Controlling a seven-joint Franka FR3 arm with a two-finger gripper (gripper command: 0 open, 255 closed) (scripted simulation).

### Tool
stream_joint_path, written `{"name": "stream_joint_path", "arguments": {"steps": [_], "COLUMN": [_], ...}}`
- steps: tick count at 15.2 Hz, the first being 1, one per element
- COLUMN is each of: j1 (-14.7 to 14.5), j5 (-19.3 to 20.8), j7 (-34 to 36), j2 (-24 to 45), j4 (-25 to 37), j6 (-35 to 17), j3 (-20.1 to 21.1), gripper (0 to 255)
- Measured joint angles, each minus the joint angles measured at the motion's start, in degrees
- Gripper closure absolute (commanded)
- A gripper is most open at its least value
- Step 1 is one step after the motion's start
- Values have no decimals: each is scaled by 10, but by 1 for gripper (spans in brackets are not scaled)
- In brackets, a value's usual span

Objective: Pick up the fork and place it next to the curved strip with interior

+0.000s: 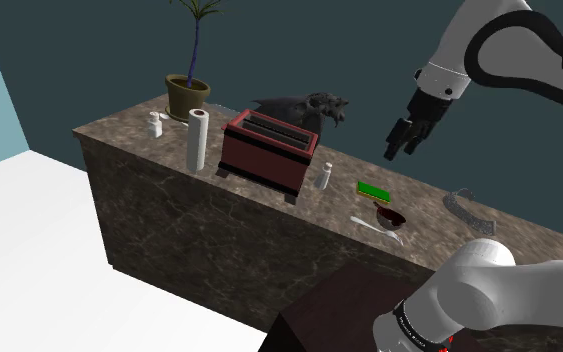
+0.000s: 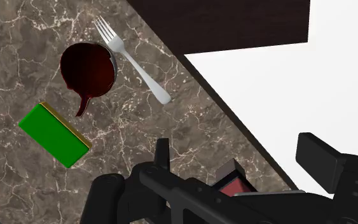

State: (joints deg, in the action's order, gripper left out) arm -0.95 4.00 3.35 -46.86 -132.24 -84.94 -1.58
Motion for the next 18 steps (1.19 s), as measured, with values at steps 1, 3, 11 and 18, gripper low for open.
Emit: {"name": "stream_joint_path", "arguments": {"steps": [1, 3, 11, 18], "j1": [0, -4, -12, 5], "j5": [0, 6, 70, 153], "j7": [0, -21, -172, -315], "j2": [0, -20, -110, -139], "j4": [0, -32, -205, -328], "j6": [0, -17, -131, -248], "j3": [0, -11, -109, -225], "gripper": [0, 0, 0, 0]}}
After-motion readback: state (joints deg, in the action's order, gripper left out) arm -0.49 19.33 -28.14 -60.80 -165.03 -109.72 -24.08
